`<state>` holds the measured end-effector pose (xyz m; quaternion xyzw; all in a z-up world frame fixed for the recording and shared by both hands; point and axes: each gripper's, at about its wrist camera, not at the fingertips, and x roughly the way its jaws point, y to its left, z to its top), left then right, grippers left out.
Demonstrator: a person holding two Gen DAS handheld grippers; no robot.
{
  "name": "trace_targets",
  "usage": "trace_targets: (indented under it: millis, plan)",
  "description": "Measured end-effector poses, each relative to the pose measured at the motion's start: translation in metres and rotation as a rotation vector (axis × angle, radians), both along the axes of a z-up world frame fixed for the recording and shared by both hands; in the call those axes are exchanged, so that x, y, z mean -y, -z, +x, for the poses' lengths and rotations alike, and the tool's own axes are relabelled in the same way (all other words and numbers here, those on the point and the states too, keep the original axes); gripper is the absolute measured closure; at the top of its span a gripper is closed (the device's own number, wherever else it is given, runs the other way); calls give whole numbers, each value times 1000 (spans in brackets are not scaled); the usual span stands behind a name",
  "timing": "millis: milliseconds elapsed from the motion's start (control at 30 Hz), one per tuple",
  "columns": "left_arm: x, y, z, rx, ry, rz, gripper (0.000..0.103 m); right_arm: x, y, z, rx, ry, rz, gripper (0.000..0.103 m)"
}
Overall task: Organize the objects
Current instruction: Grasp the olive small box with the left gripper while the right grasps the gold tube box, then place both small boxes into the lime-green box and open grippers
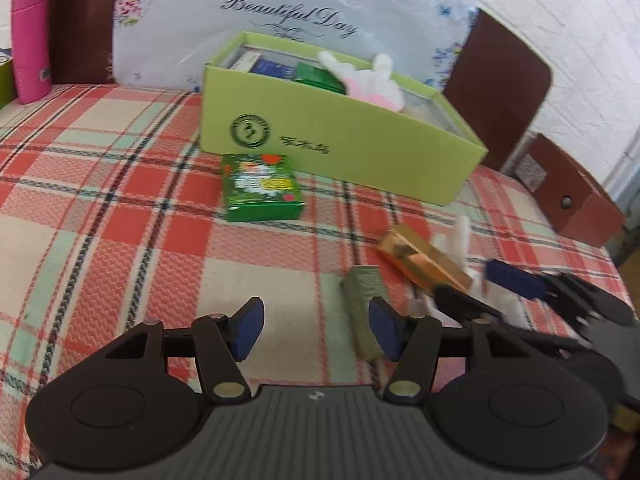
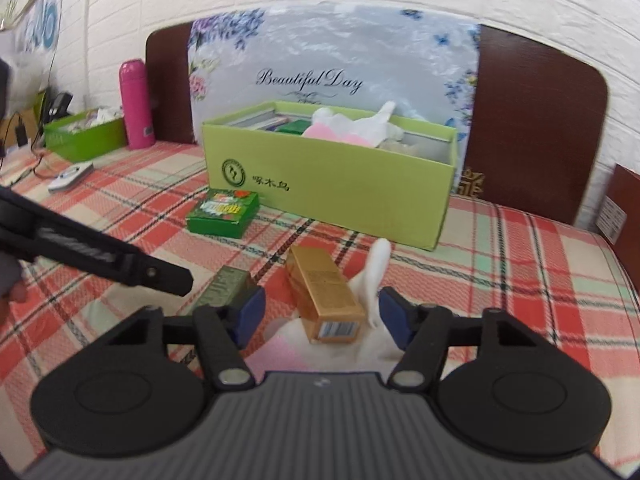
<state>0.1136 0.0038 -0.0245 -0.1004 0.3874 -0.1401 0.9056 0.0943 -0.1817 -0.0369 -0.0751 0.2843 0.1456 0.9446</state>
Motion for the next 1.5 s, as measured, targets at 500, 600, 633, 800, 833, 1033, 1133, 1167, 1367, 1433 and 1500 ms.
trace_targets:
  millis: [500, 600, 633, 800, 833, 1033, 1133, 1167, 1367, 1433, 1500]
  plan:
    - [39, 18, 17, -5, 105, 71, 70, 11, -6, -31, -94, -10, 38, 70]
    - [30, 14, 12, -21, 138, 85, 80, 5, -5, -31, -104, -24, 20, 70]
    - [26, 12, 9, -15, 139, 113, 80, 3, -5, -30, -104, -23, 18, 70]
    - [3, 9, -1, -3, 81, 176, 80, -3, -2, -15, -106, 12, 8, 69]
    - [0, 8, -1, -3, 78, 165, 79, -4, -1, -12, -110, 19, 10, 69]
    - [7, 10, 2, -8, 77, 173, 69, -6, -1, -2, -117, 42, 13, 56]
    - [9, 14, 3, -21, 85, 172, 69, -6, -2, 3, -120, 46, 26, 52]
    - [9, 15, 4, -22, 82, 172, 69, -6, -1, 5, -123, 48, 33, 52]
    - [5, 13, 6, -25, 79, 163, 80, -5, 5, 10, -154, 58, 75, 72]
    - [5, 10, 6, -27, 82, 145, 80, -4, 1, 7, -148, 58, 88, 72]
    - [8, 2, 5, -3, 94, 137, 80, -3, -6, 4, -126, 55, 101, 72]
